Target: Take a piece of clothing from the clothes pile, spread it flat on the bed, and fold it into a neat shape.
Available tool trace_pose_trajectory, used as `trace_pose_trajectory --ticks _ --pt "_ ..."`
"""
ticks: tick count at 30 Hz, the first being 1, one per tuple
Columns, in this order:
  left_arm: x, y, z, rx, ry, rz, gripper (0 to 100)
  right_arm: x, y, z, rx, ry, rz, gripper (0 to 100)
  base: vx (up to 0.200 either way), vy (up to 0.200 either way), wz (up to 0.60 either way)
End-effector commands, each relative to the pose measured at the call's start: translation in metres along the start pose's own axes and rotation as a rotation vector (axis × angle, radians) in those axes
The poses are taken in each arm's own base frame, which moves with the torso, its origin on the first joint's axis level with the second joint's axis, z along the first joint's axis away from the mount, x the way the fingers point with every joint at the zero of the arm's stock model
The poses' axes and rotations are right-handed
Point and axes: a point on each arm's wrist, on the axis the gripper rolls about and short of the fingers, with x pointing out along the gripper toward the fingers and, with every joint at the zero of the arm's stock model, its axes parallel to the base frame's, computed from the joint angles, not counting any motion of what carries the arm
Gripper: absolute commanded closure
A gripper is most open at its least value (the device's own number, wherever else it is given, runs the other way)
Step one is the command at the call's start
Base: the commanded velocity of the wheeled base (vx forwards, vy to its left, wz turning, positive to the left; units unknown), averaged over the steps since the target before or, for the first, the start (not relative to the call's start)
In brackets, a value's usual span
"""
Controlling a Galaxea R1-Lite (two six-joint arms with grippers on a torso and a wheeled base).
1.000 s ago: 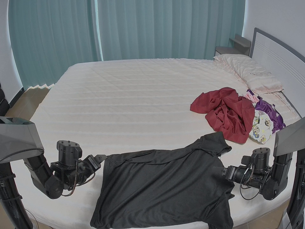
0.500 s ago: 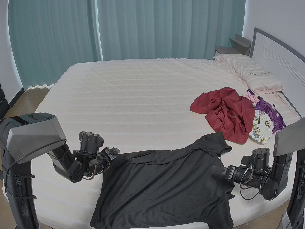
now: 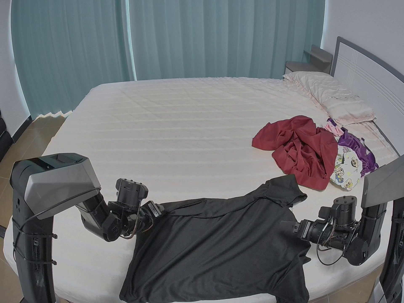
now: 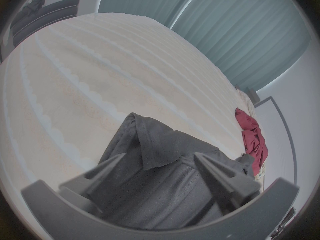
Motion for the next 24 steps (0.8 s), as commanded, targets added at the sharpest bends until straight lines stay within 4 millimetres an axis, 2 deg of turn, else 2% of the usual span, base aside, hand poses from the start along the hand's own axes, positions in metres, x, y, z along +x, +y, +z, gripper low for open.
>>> trace_pose_trajectory --ticks 1,6,9,11,15,20,24 --pt "0.012 -0.003 0.001 0.038 0.018 0.022 100 0.000 0.000 0.000 -0.001 -0.002 0.001 0 0.000 0.000 0.00" --pt "0.012 -0.007 0.011 0.029 -0.027 0.034 100 -0.001 0.000 0.000 -0.001 -0.001 0.000 0 0.000 0.000 0.00" --pt "0.008 -0.010 0.024 0.018 -0.087 0.043 100 -0.001 0.000 0.000 -0.001 -0.001 0.000 0 0.000 0.000 0.00" --pt "0.002 -0.013 0.041 -0.002 -0.134 0.034 100 -0.001 0.000 0.000 -0.001 -0.002 0.001 0 0.000 0.000 0.00" --pt "0.001 -0.014 0.060 -0.010 -0.166 0.037 100 -0.001 0.001 0.000 -0.001 0.000 0.001 0 0.000 0.000 0.00" --pt "0.012 -0.013 0.085 -0.005 -0.201 0.051 100 -0.001 0.000 0.001 -0.001 -0.003 0.002 0 0.000 0.000 0.00" --pt "0.024 -0.006 0.090 0.017 -0.204 0.074 100 0.001 0.000 0.002 0.000 -0.011 0.002 0 0.000 0.000 0.00"
